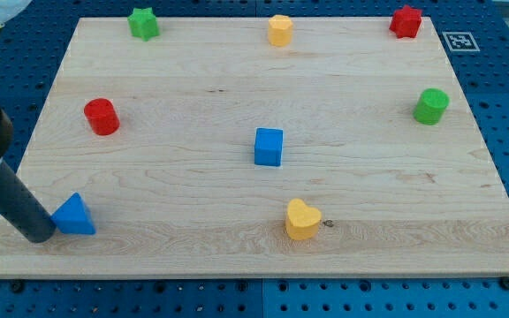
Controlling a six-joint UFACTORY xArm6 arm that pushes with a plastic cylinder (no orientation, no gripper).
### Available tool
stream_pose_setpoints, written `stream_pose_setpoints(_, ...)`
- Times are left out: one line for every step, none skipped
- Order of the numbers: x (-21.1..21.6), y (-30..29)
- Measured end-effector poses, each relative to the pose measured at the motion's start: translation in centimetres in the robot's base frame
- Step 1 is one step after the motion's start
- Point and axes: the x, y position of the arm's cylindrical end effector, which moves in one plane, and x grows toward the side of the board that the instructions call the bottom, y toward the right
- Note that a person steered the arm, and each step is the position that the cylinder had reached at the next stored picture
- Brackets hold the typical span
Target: Move blue triangle left diagonally towards blue cube
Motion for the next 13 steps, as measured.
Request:
stream_pose_setpoints(-0.2,0.2)
stream_pose_setpoints(-0.5,0.2)
stream_pose_setpoints(-0.6,0.2)
stream_pose_setpoints(-1.7,0.2)
stream_pose_setpoints(-1.9,0.5)
stream_pose_setpoints(-1.4,1.6)
stream_pose_setpoints(-0.6,1.7)
stream_pose_setpoints(-0.3,2.5)
stream_pose_setpoints(-0.2,2.6)
stream_pose_setpoints(-0.7,3.6)
stream_pose_setpoints(-0.7,4.2)
stream_pose_setpoints(-0.5,5.2)
stream_pose_setpoints(-0.4,5.3)
